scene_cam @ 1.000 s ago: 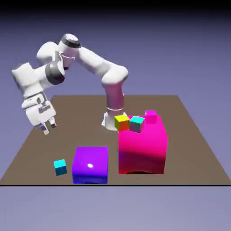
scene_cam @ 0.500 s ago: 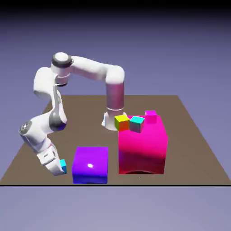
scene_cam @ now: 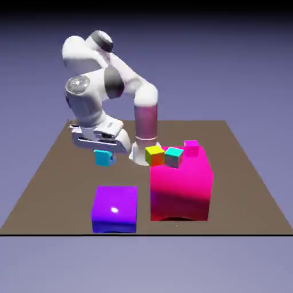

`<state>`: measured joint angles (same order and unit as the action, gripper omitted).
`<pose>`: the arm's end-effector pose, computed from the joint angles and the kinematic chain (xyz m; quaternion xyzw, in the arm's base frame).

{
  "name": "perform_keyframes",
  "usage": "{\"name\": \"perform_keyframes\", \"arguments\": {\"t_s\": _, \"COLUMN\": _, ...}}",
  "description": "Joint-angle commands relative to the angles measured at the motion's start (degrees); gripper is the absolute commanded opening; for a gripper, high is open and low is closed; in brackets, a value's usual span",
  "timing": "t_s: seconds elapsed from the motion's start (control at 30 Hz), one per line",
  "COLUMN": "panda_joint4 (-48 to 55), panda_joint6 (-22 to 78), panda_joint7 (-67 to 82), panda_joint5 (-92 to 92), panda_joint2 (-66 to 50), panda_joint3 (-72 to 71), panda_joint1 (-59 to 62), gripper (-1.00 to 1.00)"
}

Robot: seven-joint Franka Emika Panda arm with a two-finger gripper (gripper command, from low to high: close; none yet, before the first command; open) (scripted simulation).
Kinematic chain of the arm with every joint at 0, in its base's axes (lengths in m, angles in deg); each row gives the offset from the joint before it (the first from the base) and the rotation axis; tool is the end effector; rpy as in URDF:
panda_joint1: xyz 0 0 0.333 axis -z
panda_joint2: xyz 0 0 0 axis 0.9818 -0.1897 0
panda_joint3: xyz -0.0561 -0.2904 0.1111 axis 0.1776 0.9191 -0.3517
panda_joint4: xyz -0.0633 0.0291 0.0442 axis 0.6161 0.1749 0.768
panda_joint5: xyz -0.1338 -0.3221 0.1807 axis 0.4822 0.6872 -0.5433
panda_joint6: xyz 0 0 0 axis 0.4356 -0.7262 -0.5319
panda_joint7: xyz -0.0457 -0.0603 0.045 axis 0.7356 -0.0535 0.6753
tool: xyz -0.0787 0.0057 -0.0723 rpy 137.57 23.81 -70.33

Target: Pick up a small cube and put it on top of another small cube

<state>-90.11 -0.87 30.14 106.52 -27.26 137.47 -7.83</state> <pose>0.5020 -0.0941 0.4204 -0.4526 -0.8767 0.0283 0.1608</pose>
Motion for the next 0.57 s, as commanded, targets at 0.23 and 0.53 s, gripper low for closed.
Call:
{"name": "perform_keyframes", "arguments": {"t_s": 0.23, "panda_joint4": -4.1, "panda_joint6": 7.0, "panda_joint7": 16.7, "panda_joint5": -7.9, "panda_joint2": -12.4, "panda_joint3": -12.4, "panda_joint1": -1.4, "gripper": -1.00}}
{"name": "perform_keyframes", "arguments": {"t_s": 0.53, "panda_joint4": -10.2, "panda_joint6": 2.0, "panda_joint7": 15.7, "panda_joint5": -6.0, "panda_joint2": -11.1, "panda_joint3": -11.3, "panda_joint1": -0.1, "gripper": 1.00}}
